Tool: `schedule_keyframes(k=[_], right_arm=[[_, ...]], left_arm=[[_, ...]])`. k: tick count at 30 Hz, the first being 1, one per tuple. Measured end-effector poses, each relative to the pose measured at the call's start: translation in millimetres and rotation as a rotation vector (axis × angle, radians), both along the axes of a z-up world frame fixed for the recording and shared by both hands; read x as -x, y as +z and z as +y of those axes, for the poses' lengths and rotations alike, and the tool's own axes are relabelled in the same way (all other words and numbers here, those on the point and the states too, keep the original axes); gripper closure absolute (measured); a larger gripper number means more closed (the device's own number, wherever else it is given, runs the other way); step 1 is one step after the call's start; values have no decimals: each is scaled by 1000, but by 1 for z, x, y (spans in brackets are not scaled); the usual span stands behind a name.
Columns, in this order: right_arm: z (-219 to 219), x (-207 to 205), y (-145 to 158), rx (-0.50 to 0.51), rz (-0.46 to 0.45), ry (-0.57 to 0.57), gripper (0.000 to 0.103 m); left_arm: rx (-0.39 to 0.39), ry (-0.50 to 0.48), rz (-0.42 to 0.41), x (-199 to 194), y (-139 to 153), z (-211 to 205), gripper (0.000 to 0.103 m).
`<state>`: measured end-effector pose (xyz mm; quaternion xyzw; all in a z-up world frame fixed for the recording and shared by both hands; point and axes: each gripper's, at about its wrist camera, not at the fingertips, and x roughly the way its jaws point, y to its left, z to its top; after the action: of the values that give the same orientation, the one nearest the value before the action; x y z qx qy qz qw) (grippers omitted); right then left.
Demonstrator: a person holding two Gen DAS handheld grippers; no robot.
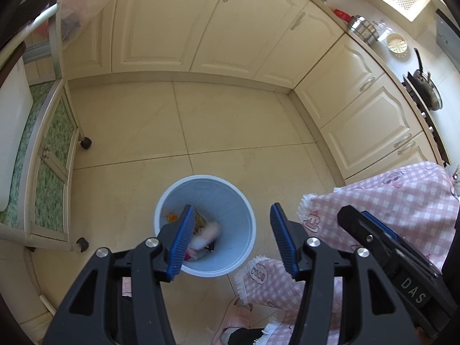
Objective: Collect trash
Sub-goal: 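Open the right tool over the bin to drop the orange-printed bag, then grasp the cream cloth with the left tool while the right tool grasps the orange slice on a stick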
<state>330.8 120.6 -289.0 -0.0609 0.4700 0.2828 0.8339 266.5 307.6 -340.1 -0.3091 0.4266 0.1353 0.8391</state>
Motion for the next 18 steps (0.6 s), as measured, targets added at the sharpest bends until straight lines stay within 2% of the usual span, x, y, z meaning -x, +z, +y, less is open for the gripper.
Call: schedule_keyframes(k=[7, 10, 14, 18], right_arm=[[-59, 15, 50, -28, -90, -73, 55], [-89, 26, 77, -47, -145, -104, 55], [-136, 42, 115, -87, -221, -157, 54], [-183, 56, 146, -113, -289, -215, 52]], left_arm=[[-23, -81, -64, -1, 38, -41, 49], [-54, -137, -113, 0, 70, -71, 49], [-53, -211, -183, 2, 110, -113, 49], [-114, -308, -236, -3, 152, -170, 47]])
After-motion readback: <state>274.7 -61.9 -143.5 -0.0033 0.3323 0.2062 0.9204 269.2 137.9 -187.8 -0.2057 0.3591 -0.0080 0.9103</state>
